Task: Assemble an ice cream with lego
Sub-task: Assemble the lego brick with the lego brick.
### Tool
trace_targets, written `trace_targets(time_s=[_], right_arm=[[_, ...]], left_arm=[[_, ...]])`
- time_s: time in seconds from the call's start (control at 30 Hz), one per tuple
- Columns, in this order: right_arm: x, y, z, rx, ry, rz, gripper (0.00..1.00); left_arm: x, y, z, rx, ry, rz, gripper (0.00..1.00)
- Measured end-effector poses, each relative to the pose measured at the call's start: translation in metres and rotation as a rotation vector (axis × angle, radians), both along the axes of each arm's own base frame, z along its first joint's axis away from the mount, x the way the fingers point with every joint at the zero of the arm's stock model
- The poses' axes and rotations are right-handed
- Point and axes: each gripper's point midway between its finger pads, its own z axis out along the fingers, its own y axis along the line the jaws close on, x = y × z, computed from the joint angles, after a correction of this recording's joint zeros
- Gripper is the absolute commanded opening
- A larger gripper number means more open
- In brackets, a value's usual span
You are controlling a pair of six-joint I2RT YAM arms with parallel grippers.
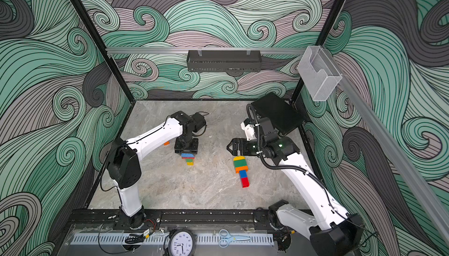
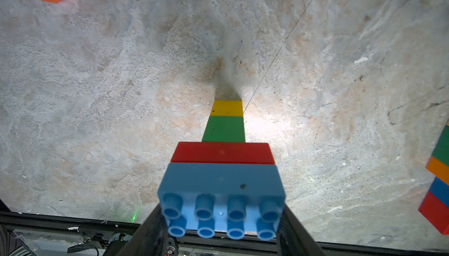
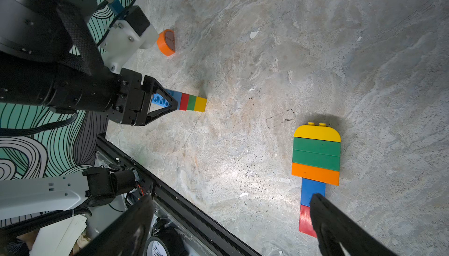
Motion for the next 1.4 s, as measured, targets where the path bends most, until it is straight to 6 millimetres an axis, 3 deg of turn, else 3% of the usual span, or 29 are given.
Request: trace_targets(time_s=[0.7,1.4], right_arm=[[-0.0008,-0.0004,-0.0007,-0.002,0.004,0.0,0.99],[-0.0009,-0.0015,-0.0018,-0.009,0.007,-0.004,0.99]], left_arm=[[-0.001,0.0022,-0.0011,-0.036,-0.044,0.037,0.44],[-0.0004,0.0024,0.0,-0.039,-0.047,0.035,0.59]])
